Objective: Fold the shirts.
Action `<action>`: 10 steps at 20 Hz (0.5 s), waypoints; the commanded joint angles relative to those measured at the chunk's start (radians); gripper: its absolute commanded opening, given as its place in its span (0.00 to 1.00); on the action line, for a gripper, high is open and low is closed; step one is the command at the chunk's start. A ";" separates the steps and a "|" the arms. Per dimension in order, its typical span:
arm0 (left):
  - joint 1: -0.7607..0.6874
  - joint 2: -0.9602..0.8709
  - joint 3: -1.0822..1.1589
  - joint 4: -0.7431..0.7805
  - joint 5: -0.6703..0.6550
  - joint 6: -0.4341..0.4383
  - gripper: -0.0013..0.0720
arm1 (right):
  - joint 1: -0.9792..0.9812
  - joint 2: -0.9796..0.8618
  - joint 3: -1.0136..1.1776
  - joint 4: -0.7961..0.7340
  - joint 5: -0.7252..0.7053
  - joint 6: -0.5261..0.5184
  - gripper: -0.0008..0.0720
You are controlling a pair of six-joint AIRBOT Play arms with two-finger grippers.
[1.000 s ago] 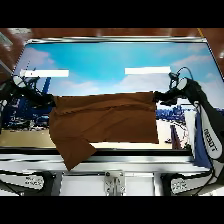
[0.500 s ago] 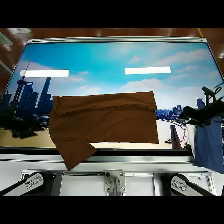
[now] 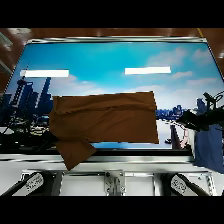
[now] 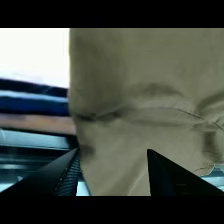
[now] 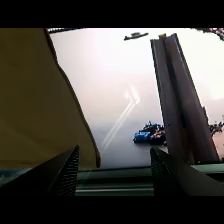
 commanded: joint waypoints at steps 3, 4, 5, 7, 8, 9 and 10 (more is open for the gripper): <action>-0.069 -0.026 -0.021 -0.029 0.092 0.009 0.69 | -0.002 0.003 -0.005 0.016 -0.029 0.022 0.80; -0.078 -0.027 -0.021 -0.029 0.104 0.009 0.59 | -0.002 0.003 -0.005 0.016 -0.028 0.027 0.80; -0.083 -0.027 -0.021 -0.029 0.107 0.010 0.41 | -0.002 0.003 -0.006 0.015 -0.028 0.034 0.80; -0.081 -0.025 -0.019 -0.029 0.090 0.034 0.08 | -0.002 0.003 -0.043 0.001 -0.024 0.036 0.87; -0.081 -0.025 -0.020 -0.028 0.071 0.056 0.07 | -0.002 0.002 -0.079 -0.013 -0.021 0.036 0.93; -0.081 -0.025 -0.019 -0.023 0.056 0.063 0.07 | -0.002 -0.004 -0.119 -0.014 -0.014 0.035 0.93; -0.081 -0.025 -0.019 -0.021 0.052 0.063 0.06 | -0.002 -0.018 -0.161 -0.002 -0.008 0.032 0.93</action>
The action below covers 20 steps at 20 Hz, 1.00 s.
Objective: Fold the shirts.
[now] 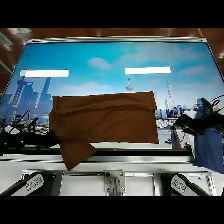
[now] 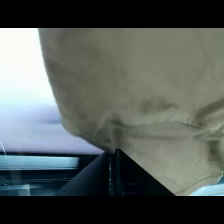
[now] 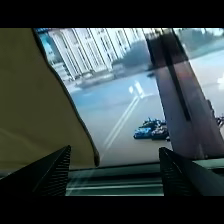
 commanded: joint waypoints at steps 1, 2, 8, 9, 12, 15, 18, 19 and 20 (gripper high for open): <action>-0.004 -0.001 0.000 0.004 -0.024 0.024 0.06 | 0.000 -0.029 -0.116 0.026 0.017 -0.015 0.93; -0.004 0.000 0.001 0.004 -0.031 0.024 0.06 | 0.000 -0.044 -0.146 0.056 0.014 -0.035 0.93; -0.004 0.005 0.057 0.004 -0.068 0.024 0.06 | 0.092 -0.145 -0.203 0.150 -0.024 -0.079 0.92; -0.004 0.005 0.070 0.005 -0.077 0.024 0.06 | 0.126 -0.161 -0.203 0.148 -0.035 -0.082 0.92; -0.004 0.005 0.098 0.004 -0.095 0.024 0.06 | 0.204 -0.196 -0.203 0.156 -0.089 -0.063 0.83; -0.004 0.005 0.117 0.004 -0.098 0.024 0.06 | 0.259 -0.199 -0.203 0.157 -0.145 -0.029 0.47; -0.004 0.005 0.173 -0.001 -0.127 0.077 0.06 | 0.271 -0.193 -0.158 0.202 -0.142 -0.072 0.10; -0.004 0.005 0.208 -0.009 -0.148 0.127 0.06 | 0.272 -0.182 -0.127 0.235 -0.146 -0.120 0.10; -0.004 0.004 0.243 -0.009 -0.159 0.144 0.06 | 0.274 -0.170 -0.085 0.265 -0.151 -0.154 0.10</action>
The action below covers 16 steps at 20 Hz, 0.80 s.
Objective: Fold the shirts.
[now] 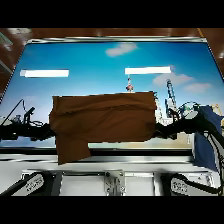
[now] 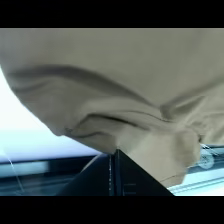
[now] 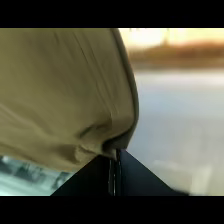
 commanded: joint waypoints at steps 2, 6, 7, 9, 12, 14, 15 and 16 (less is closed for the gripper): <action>0.000 -0.005 0.149 -0.012 -0.030 0.072 0.06 | 0.032 0.018 0.167 0.086 -0.035 -0.030 0.09; -0.012 -0.076 0.315 -0.057 0.023 0.072 0.06 | 0.088 -0.023 0.357 0.071 -0.152 0.033 0.09; -0.026 -0.123 0.365 -0.078 0.035 0.071 0.06 | 0.103 -0.056 0.407 0.051 -0.151 0.047 0.09; -0.062 -0.235 0.478 -0.120 0.037 0.057 0.06 | 0.125 -0.138 0.505 -0.008 -0.152 0.098 0.09; -0.088 -0.404 0.693 -0.139 0.039 0.003 0.06 | 0.130 -0.250 0.636 -0.068 -0.153 0.167 0.09; -0.087 -0.494 0.817 -0.138 0.035 -0.039 0.06 | 0.130 -0.313 0.706 -0.067 -0.158 0.177 0.09; -0.087 -0.537 0.866 -0.139 0.035 -0.059 0.06 | 0.130 -0.344 0.737 -0.064 -0.158 0.184 0.09; -0.090 -0.575 0.900 -0.139 0.031 -0.077 0.06 | 0.130 -0.371 0.760 -0.064 -0.158 0.190 0.09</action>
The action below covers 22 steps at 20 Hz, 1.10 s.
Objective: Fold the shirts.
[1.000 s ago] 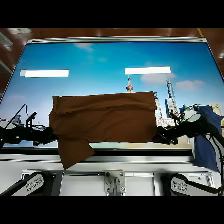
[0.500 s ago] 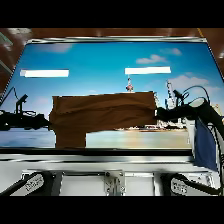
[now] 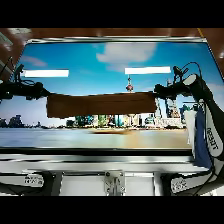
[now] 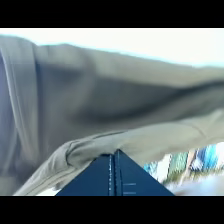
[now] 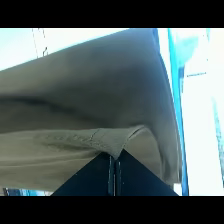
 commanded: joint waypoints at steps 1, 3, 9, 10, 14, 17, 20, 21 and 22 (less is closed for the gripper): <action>-0.012 -0.150 0.158 -0.011 -0.010 -0.070 0.06 | 0.008 -0.109 0.107 -0.018 -0.008 0.050 0.09; -0.020 -0.205 0.159 -0.005 -0.057 -0.074 0.06 | 0.021 -0.145 0.108 -0.019 -0.010 0.058 0.10; -0.010 -0.285 0.165 0.079 -0.172 -0.145 0.93 | 0.039 -0.166 0.108 -0.023 -0.033 0.040 0.68; 0.004 -0.283 0.178 0.105 -0.197 -0.162 0.95 | 0.026 -0.146 0.108 -0.027 -0.026 0.007 0.79; 0.079 -0.271 0.251 0.111 -0.308 -0.219 0.93 | -0.063 -0.088 0.107 -0.092 0.040 0.074 0.94; 0.097 -0.250 0.264 0.109 -0.375 -0.246 0.93 | -0.102 -0.137 0.106 -0.001 0.129 0.096 0.94; 0.072 -0.230 0.264 0.110 -0.413 -0.246 0.93 | -0.081 -0.207 0.106 0.126 0.126 0.045 0.94; 0.060 -0.223 0.264 0.110 -0.421 -0.246 0.93 | -0.077 -0.223 0.107 0.161 0.110 0.032 0.94; 0.047 -0.216 0.264 0.110 -0.425 -0.246 0.93 | -0.071 -0.238 0.106 0.198 0.099 0.023 0.94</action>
